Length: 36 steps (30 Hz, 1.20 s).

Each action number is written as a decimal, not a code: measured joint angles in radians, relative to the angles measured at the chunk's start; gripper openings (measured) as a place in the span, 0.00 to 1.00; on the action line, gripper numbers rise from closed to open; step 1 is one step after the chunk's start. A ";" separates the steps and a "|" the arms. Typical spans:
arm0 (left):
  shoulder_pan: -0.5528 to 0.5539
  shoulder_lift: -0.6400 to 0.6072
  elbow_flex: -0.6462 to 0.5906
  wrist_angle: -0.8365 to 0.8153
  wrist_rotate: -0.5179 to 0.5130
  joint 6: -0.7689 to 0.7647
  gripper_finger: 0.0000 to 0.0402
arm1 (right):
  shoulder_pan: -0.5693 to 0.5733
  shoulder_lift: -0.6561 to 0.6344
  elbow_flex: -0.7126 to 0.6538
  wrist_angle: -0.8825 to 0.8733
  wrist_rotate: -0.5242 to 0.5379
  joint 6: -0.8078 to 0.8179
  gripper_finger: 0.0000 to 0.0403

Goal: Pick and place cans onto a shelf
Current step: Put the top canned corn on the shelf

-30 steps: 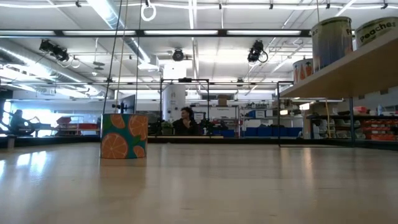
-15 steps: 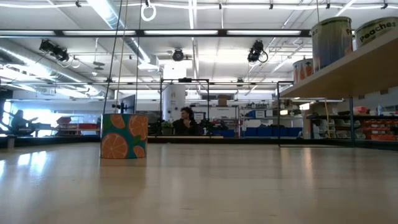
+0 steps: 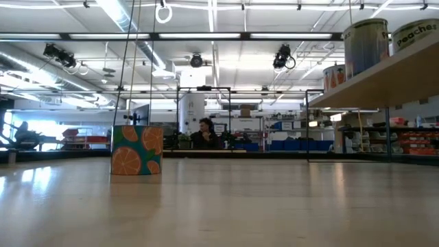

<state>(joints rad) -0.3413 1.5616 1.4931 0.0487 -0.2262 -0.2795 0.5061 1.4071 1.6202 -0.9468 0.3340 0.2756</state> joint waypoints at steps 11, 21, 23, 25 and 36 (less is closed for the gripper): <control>-0.038 -0.103 0.001 0.042 -0.060 -0.055 0.87 | 0.228 -0.259 -0.409 0.191 0.065 0.150 0.75; -0.043 -0.089 0.000 -0.012 -0.224 -0.315 0.87 | 0.386 -0.531 -0.793 0.474 0.064 0.172 0.75; -0.043 -0.090 0.000 -0.003 -0.272 -0.336 0.87 | 0.404 -0.573 -0.864 0.560 0.065 0.152 0.75; -0.043 -0.090 0.000 -0.004 -0.315 -0.338 0.87 | 0.412 -0.609 -0.933 0.661 0.066 0.117 0.75; -0.016 -0.064 0.000 0.043 -0.370 -0.391 0.87 | 0.412 -0.660 -1.125 0.878 0.167 -0.146 0.76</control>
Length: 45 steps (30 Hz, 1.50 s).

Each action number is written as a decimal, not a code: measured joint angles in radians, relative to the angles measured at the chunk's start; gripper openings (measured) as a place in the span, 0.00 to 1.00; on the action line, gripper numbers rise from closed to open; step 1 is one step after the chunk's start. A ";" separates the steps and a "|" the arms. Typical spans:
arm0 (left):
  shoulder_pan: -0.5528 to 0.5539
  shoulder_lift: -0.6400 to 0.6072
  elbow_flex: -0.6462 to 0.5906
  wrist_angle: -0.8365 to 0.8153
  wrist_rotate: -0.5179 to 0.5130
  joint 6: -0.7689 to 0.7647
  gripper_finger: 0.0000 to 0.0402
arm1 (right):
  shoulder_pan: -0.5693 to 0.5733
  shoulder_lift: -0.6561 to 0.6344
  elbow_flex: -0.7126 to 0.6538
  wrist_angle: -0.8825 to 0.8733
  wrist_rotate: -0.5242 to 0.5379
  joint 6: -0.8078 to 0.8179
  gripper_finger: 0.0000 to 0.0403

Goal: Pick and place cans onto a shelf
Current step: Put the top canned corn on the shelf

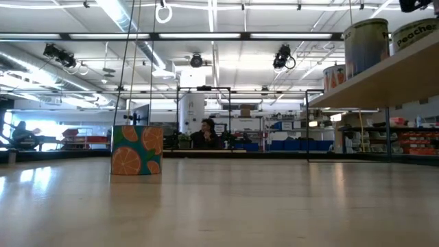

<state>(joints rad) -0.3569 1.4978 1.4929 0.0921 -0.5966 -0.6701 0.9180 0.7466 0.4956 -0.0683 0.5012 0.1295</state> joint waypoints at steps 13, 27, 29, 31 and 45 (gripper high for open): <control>0.016 0.020 0.000 0.001 -0.001 -0.003 0.87 | 0.003 -0.026 -0.025 -0.035 0.023 0.025 0.90; 0.007 0.020 0.000 -0.021 0.025 0.030 0.87 | 0.003 -0.036 0.343 -0.511 -0.098 0.133 0.94; 0.007 0.020 0.000 -0.022 0.025 0.037 0.87 | 0.003 -0.026 0.394 -0.505 -0.099 0.132 0.92; 0.007 0.020 0.000 -0.023 0.026 0.052 0.87 | 0.003 -0.011 0.417 -0.506 -0.109 0.133 0.88; 0.007 0.028 0.000 -0.006 0.103 0.065 0.87 | 0.003 0.082 0.416 -0.666 -0.143 0.207 0.16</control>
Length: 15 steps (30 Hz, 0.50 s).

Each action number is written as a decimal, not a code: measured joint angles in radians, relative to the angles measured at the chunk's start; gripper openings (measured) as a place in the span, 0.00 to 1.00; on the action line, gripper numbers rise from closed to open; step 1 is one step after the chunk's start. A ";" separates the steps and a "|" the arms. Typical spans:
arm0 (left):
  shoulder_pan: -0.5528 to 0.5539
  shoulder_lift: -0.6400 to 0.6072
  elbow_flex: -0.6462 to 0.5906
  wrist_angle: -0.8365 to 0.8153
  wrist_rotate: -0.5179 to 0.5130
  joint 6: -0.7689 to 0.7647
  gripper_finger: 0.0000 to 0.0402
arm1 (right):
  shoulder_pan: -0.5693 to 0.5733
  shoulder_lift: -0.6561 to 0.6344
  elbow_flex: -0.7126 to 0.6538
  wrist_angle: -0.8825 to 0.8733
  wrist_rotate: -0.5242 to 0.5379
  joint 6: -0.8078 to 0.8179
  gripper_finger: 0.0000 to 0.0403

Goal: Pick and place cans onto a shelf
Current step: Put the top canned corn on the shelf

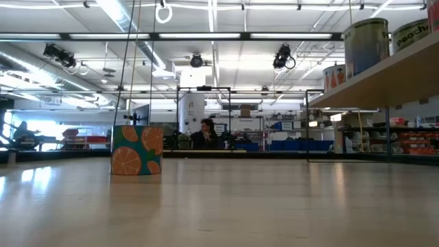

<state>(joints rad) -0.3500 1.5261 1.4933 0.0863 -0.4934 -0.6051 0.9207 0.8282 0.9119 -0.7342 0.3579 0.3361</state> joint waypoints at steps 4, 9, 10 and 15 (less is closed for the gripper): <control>-0.002 0.011 0.000 0.019 -0.003 0.000 0.87 | -0.002 0.027 0.000 -0.006 0.024 -0.032 0.03; -0.007 0.021 0.000 0.036 0.039 -0.012 0.87 | -0.020 0.048 0.005 -0.046 0.027 -0.027 0.03; -0.008 0.022 0.000 0.037 0.041 -0.016 0.87 | -0.026 0.045 0.006 -0.061 0.027 -0.013 0.03; -0.015 0.023 0.000 0.055 0.045 -0.017 0.87 | -0.051 -0.008 0.004 -0.137 0.062 0.029 0.02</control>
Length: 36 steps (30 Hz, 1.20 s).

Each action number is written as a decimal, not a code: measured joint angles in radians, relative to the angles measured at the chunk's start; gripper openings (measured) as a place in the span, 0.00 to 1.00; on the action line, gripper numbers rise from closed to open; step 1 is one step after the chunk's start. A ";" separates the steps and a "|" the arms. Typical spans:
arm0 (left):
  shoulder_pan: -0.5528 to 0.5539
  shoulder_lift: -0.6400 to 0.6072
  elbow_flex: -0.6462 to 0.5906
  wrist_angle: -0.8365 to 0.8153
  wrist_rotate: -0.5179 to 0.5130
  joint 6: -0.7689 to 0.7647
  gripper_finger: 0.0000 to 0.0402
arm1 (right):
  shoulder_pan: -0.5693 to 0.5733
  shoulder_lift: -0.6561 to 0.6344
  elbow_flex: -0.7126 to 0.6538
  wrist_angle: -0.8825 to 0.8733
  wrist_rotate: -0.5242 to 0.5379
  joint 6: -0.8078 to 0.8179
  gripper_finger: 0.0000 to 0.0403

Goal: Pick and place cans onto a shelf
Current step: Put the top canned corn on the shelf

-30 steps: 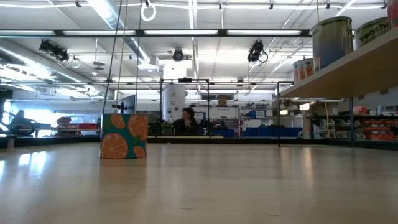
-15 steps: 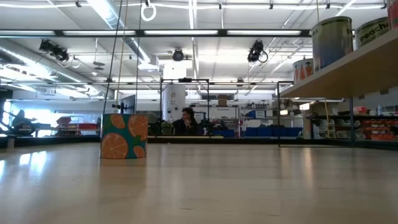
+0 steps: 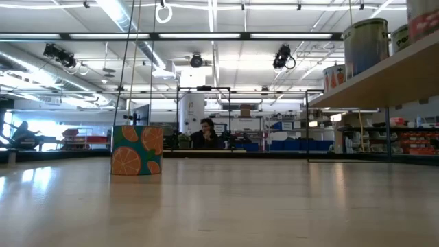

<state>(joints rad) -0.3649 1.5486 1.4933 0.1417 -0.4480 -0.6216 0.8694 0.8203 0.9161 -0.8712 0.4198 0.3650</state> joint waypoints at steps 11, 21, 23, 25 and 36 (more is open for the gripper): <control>-0.005 0.005 0.000 0.018 0.020 0.009 0.87 | -0.087 -0.116 -0.006 -0.100 0.016 0.028 0.02; -0.005 0.005 0.000 0.017 0.020 0.058 0.87 | -0.143 -0.051 -0.003 -0.053 0.010 0.025 0.02; -0.005 0.005 0.000 0.011 0.020 0.058 0.87 | -0.153 -0.050 -0.003 -0.052 0.009 0.025 0.02; -0.005 0.005 0.000 0.011 0.020 0.058 0.87 | -0.160 -0.055 -0.004 -0.041 0.008 0.019 0.02; -0.027 0.005 0.000 -0.085 -0.001 0.011 0.87 | -0.165 -0.067 0.060 -0.011 0.006 -0.058 0.02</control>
<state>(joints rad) -0.3916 1.5532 1.4933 0.0562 -0.4491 -0.6106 0.7040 0.7532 0.9764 -0.8822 0.4255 0.3069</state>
